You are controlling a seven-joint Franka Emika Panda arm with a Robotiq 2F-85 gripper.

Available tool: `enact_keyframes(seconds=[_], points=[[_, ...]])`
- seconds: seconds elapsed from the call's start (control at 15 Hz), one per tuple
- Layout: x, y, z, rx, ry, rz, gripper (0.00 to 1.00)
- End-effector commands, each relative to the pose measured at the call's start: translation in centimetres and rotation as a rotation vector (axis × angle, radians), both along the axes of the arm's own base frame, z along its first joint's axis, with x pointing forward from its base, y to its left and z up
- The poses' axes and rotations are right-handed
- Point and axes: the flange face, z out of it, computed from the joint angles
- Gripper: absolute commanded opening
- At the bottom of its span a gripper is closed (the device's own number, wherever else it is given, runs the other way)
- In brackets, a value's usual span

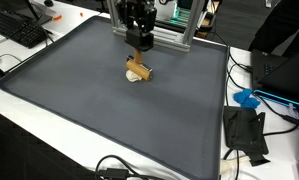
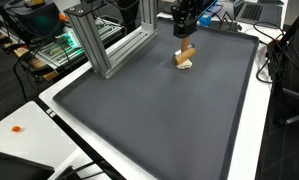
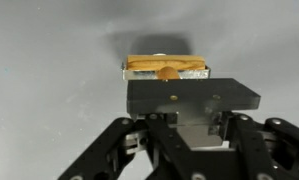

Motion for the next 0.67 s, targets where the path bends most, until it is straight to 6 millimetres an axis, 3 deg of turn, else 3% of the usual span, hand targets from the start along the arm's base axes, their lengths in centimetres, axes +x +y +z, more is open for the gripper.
enact_keyframes(seconds=[0.0,0.6], points=[[0.80,-0.41,-0.60,-0.019,-0.048,-0.013,0.24],[1.78,-0.81,-1.15,-0.034,-0.114,-0.048,0.24]])
